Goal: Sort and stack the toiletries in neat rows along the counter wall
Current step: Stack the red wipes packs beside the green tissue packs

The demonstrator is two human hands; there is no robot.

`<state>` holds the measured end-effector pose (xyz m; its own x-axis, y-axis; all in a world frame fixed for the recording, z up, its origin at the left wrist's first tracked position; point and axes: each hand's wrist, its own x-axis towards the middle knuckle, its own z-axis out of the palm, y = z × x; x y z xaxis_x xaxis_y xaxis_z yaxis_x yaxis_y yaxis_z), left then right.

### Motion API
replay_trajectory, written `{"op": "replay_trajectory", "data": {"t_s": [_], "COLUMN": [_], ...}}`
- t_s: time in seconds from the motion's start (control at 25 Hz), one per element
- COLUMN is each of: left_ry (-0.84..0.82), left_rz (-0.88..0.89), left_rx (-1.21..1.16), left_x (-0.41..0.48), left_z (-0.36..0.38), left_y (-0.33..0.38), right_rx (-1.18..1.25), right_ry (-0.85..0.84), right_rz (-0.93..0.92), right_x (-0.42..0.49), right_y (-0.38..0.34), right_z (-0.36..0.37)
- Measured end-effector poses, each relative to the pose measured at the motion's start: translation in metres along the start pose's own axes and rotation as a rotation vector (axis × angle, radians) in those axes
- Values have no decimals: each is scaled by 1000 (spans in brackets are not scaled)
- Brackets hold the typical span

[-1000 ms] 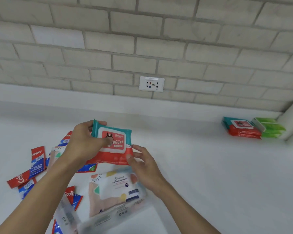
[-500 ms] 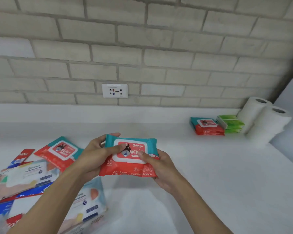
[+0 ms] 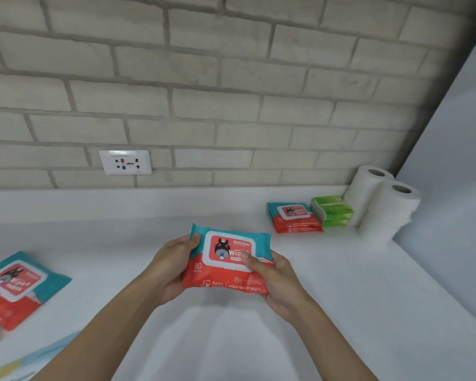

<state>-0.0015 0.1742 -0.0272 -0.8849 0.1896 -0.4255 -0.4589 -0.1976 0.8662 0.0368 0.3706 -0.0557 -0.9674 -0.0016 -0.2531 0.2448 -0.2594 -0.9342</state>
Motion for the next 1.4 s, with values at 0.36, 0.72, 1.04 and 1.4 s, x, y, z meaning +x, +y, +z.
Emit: {"op": "replay_trajectory", "data": {"t_s": [0.36, 0.72, 1.04, 1.4], "left_ry": [-86, 18, 5, 229], "left_rz": [-7, 10, -26, 200], "left_rx": [179, 102, 164, 670], "left_x": [59, 142, 207, 232], "left_z": [94, 170, 206, 212], "left_y": [13, 15, 11, -6], "right_rx": [-90, -89, -251, -671], "right_ry": [132, 165, 329, 411], "right_rz": [-29, -24, -72, -226], "right_x": [54, 121, 178, 206], "right_y": [-44, -82, -90, -74], "right_z": [-90, -158, -192, -204]}}
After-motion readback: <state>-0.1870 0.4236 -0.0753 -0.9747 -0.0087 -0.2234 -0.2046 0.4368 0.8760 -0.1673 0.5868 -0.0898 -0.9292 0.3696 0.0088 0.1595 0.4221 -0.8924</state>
